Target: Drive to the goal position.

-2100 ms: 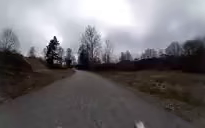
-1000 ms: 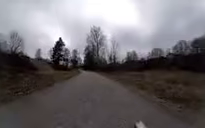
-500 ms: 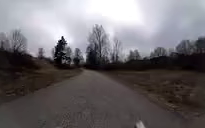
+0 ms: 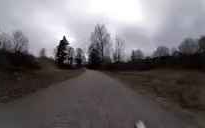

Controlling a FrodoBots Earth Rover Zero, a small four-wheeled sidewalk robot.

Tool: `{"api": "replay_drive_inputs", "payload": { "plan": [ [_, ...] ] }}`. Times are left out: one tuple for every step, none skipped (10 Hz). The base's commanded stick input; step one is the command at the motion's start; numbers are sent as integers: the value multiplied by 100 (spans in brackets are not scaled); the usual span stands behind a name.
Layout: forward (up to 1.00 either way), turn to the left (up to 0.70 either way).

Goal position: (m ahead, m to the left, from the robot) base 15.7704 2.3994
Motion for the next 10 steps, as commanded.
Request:
{"api": "replay_drive_inputs", "payload": {
  "plan": [
    [70,0],
    [70,0],
    [70,0],
    [70,0],
    [70,0],
    [70,0],
    [70,0],
    [70,-1],
    [70,-4],
    [70,-8]
  ]
}}
